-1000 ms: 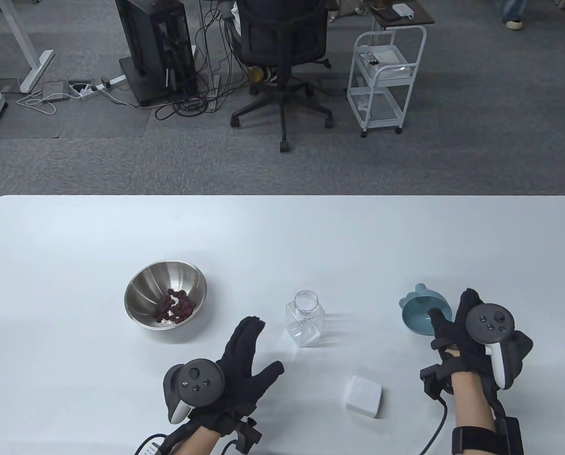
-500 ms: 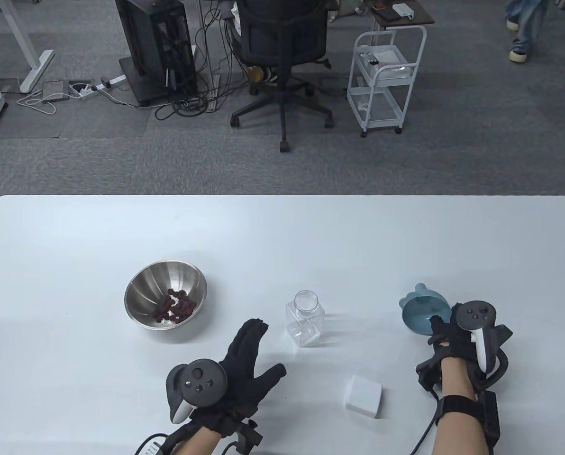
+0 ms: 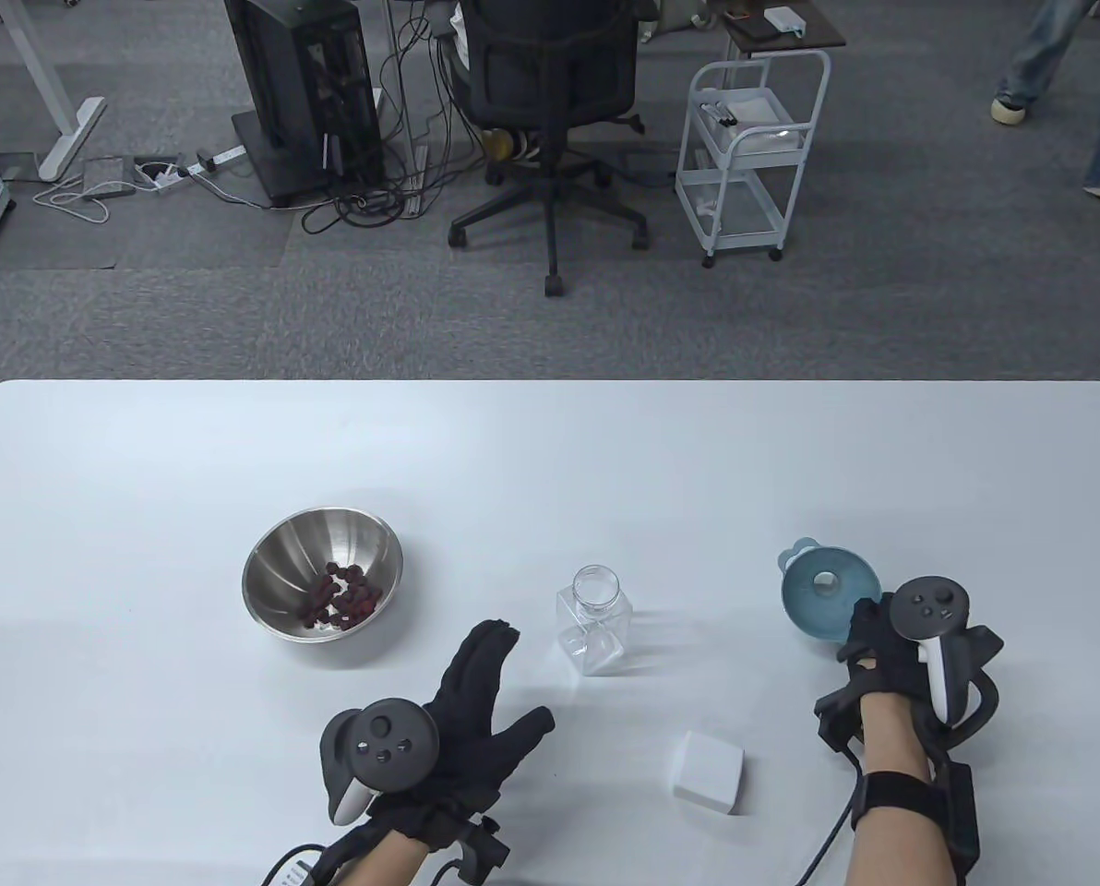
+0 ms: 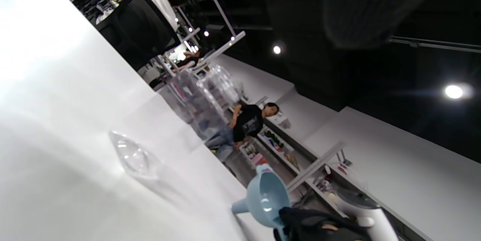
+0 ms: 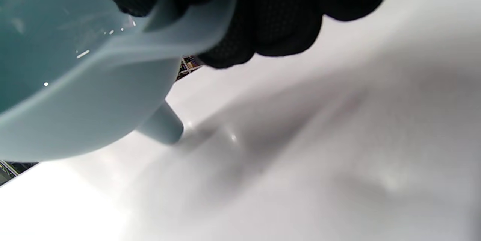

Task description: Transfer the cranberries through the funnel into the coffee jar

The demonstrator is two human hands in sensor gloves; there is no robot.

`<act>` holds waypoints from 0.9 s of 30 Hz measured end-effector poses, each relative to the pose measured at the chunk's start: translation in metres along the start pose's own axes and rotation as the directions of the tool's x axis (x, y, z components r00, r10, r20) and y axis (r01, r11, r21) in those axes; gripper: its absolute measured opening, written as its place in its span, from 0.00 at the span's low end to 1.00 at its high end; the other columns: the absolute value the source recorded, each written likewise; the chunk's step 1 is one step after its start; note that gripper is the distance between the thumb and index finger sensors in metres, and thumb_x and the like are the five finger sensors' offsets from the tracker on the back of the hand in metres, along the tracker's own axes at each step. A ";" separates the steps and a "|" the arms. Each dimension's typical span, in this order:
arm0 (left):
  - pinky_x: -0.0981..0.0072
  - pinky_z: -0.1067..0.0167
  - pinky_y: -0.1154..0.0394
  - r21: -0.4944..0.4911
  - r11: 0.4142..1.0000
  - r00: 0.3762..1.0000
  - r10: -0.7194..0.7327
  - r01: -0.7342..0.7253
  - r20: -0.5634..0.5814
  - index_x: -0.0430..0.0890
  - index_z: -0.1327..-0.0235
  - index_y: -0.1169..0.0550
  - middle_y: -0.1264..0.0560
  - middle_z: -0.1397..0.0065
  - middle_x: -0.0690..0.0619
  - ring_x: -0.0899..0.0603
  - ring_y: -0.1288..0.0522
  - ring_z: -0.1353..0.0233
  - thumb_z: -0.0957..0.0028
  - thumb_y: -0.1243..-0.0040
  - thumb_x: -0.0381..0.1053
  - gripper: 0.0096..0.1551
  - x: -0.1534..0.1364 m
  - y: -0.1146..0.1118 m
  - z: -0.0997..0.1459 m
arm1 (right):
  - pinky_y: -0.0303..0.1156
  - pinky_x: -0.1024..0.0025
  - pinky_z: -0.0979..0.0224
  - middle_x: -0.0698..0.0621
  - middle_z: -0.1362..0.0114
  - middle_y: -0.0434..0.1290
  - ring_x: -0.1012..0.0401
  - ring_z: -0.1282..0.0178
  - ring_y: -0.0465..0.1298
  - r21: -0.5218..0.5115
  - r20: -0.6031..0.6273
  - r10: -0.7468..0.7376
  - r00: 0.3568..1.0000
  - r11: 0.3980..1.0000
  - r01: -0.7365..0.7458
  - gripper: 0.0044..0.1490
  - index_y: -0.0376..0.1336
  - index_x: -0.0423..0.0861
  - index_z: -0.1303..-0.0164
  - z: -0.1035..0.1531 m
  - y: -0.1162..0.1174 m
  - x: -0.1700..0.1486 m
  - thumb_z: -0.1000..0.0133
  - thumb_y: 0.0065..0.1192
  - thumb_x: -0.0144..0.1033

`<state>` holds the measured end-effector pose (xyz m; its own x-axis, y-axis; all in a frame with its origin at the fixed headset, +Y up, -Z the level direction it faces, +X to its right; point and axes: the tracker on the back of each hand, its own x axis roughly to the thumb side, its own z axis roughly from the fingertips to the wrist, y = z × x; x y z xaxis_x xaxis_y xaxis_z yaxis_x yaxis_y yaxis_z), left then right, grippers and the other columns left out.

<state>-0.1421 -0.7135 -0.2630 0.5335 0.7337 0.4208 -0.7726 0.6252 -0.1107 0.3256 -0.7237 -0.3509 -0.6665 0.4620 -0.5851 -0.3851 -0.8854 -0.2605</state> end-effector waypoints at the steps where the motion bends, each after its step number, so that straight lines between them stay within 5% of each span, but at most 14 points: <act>1: 0.30 0.25 0.44 0.000 1.000 1.000 0.000 0.000 -0.001 0.42 0.17 0.46 0.49 0.14 0.37 0.24 0.45 0.16 0.46 0.41 0.67 0.53 0.000 0.000 0.000 | 0.73 0.59 0.48 0.49 0.52 0.83 0.51 0.53 0.79 -0.008 -0.001 -0.007 1.000 1.000 0.007 0.29 0.71 0.42 0.44 0.002 -0.005 0.002 0.45 0.62 0.49; 7: 0.30 0.25 0.44 0.004 1.000 1.000 0.001 -0.001 -0.008 0.42 0.17 0.46 0.49 0.14 0.37 0.24 0.44 0.16 0.46 0.41 0.67 0.53 -0.001 0.001 0.000 | 0.75 0.61 0.56 0.50 0.63 0.86 0.53 0.62 0.81 -0.023 0.027 -0.063 0.998 0.998 0.063 0.27 0.77 0.43 0.55 0.013 -0.043 0.020 0.47 0.66 0.52; 16: 0.30 0.25 0.44 0.007 1.000 1.000 0.003 -0.003 -0.013 0.42 0.17 0.46 0.49 0.14 0.37 0.24 0.44 0.16 0.46 0.41 0.67 0.52 -0.002 0.002 0.000 | 0.76 0.60 0.57 0.50 0.65 0.87 0.52 0.63 0.82 0.012 0.146 -0.130 0.981 0.991 0.130 0.26 0.79 0.42 0.58 0.039 -0.092 0.074 0.48 0.67 0.51; 27: 0.31 0.25 0.44 0.001 1.000 1.000 0.007 -0.007 -0.020 0.42 0.17 0.46 0.49 0.14 0.36 0.24 0.44 0.16 0.46 0.41 0.67 0.53 -0.002 0.002 -0.001 | 0.76 0.59 0.56 0.49 0.63 0.88 0.51 0.62 0.82 0.060 0.326 -0.081 0.942 0.996 0.065 0.26 0.78 0.42 0.57 0.079 -0.107 0.152 0.47 0.67 0.50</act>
<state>-0.1448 -0.7136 -0.2648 0.5350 0.7433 0.4017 -0.7767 0.6198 -0.1123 0.2153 -0.5546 -0.3510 -0.8045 0.5240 -0.2797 -0.4653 -0.8486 -0.2516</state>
